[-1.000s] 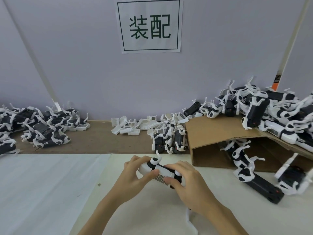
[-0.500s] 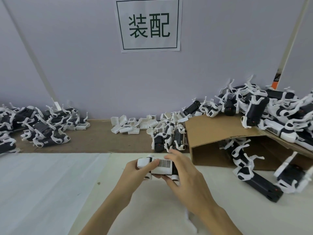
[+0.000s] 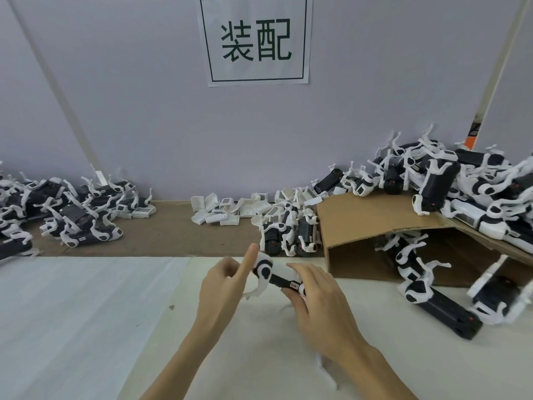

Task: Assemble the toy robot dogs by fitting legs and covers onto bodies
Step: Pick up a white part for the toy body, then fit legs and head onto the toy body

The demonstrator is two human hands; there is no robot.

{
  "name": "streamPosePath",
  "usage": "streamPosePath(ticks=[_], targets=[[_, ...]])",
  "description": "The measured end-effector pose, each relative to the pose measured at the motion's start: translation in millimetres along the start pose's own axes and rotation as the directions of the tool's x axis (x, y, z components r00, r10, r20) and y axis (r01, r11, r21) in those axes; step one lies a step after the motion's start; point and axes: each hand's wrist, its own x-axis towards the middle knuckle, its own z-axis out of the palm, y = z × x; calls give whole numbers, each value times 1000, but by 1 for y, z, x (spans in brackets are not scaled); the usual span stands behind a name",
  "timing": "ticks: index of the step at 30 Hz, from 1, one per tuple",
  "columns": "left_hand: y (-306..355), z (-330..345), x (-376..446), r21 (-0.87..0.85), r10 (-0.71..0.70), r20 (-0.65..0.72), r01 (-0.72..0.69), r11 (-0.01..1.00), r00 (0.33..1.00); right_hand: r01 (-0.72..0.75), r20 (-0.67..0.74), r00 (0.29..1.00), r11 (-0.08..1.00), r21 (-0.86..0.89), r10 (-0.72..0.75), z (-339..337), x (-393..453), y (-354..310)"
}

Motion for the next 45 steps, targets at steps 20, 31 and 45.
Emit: streamPosePath(ticks=[20,31,45], targets=[[-5,16,-14,-81,201,295,-185,979,934,53,26,998,989,138,-57,3,2,5],[-15,-5,0,-229,131,465,-24,973,876,-146,82,989,867,477,121,2,-1,5],[-17,1,0,278,753,303,-810,516,584,-128,222,973,944,305,60,9,-3,18]])
